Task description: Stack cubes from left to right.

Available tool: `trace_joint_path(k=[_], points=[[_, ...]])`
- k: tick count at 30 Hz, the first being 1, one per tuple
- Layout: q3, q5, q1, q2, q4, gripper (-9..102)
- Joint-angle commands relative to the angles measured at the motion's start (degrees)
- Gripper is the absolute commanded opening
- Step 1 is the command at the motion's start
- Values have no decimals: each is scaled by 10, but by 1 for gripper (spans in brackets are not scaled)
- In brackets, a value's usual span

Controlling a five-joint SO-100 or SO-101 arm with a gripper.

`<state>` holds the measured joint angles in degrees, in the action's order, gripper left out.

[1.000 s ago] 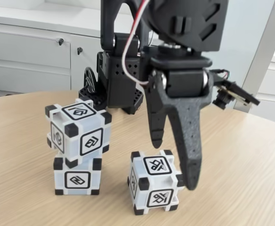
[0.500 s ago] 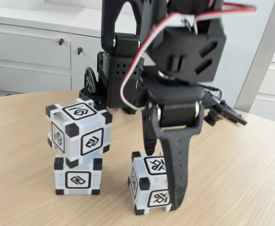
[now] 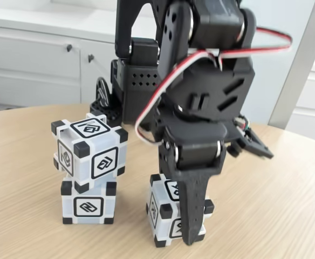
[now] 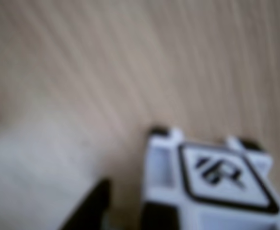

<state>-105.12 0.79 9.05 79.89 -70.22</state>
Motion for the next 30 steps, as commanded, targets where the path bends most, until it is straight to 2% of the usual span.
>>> trace_joint_path(k=[1, 11, 19, 24, 30], points=[[9, 5, 10, -13, -4, 32], [18, -11, 5, -11, -13, 19], [20, -17, 12, -7, -21, 17], [57, -16, 12, 76, -77, 16], [171, -63, 12, 200, -119, 16]])
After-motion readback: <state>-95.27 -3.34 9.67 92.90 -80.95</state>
